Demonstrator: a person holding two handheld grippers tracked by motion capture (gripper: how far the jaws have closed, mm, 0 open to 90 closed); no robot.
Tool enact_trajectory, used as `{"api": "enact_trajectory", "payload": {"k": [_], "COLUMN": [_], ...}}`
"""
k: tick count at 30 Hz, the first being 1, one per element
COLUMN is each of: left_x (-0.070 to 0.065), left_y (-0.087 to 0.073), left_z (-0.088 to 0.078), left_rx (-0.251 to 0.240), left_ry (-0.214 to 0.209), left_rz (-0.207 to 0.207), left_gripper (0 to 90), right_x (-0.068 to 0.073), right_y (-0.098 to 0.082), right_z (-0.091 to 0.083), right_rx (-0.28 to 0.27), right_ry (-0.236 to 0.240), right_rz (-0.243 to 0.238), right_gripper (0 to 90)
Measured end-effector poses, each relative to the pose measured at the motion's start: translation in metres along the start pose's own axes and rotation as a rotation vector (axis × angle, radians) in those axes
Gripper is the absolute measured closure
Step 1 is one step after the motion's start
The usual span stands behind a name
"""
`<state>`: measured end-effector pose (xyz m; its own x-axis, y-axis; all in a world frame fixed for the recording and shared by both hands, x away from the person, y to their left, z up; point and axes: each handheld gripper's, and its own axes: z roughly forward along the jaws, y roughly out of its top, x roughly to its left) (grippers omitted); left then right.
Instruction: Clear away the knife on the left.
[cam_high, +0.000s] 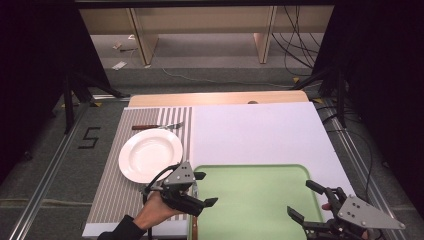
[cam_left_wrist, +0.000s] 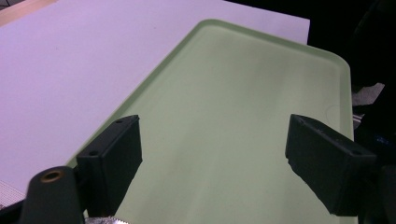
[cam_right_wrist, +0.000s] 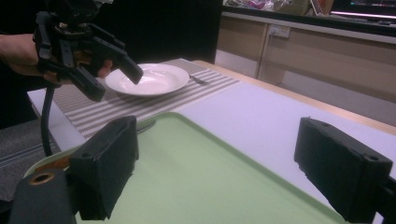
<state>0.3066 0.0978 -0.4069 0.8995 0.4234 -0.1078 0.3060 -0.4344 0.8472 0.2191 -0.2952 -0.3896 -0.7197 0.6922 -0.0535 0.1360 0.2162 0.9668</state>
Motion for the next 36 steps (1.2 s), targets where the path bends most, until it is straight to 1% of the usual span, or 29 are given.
{"api": "enact_trajectory", "payload": {"k": [3,5,7,8,10,12,13,16,19,21,26,29,31,36], "left_x": [0.001,0.0,-0.001,-0.001,-0.002,-0.004,-0.005,-0.008,-0.008,-0.009,-0.014,-0.019,-0.021,-0.021], "left_y": [-0.002,-0.004,-0.006,-0.007,-0.008,-0.01,-0.011,-0.017,-0.02,-0.022,-0.023,-0.024,-0.024,-0.023], "left_z": [-0.003,-0.006,-0.009,-0.01,-0.013,-0.015,-0.016,-0.021,-0.026,-0.028,-0.031,-0.032,-0.031,-0.027], "left_rx": [-0.015,-0.035,-0.052,-0.066,-0.089,-0.105,-0.106,-0.122,-0.132,-0.138,-0.142,-0.143,-0.149,-0.148], "left_ry": [-0.002,0.006,0.021,0.038,0.046,0.058,0.058,0.069,0.074,0.07,0.076,0.088,0.087,0.085], "left_rz": [-0.018,-0.023,-0.027,-0.036,-0.054,-0.051,-0.05,-0.048,-0.051,-0.067,-0.064,-0.052,-0.05,-0.04], "left_gripper": [17.8,17.8,17.8,17.7,17.1,17.1,17.1,16.5,16.4,16.4,15.7,15.7,15.7,15.8], "right_x": [0.0,0.0,0.0,0.0,0.0,0.0,0.0,0.0,0.0,0.0,0.001,0.001,0.001,0.001], "right_y": [0.0,0.0,0.0,0.0,0.0,0.0,0.0,0.0,0.0,0.0,0.0,0.0,0.0,0.0], "right_z": [0.0,0.0,0.0,0.0,0.0,0.0,0.0,0.0,0.0,0.0,0.0,0.0,0.0,0.0], "right_rx": [0.001,0.001,0.0,0.0,-0.001,-0.001,-0.001,-0.001,-0.001,-0.002,-0.001,-0.004,-0.005,-0.007], "right_ry": [0.001,0.001,0.001,0.001,0.002,0.001,0.001,0.001,0.003,0.003,0.006,0.007,0.011,0.013], "right_rz": [0.001,0.0,0.001,0.001,0.001,0.002,0.001,0.002,0.004,0.006,0.011,0.013,0.016,0.017], "right_gripper": [14.8,14.8,14.8,14.8,14.8,14.8,14.8,14.8,14.8,14.8,14.8,14.8,14.8,14.8]}}
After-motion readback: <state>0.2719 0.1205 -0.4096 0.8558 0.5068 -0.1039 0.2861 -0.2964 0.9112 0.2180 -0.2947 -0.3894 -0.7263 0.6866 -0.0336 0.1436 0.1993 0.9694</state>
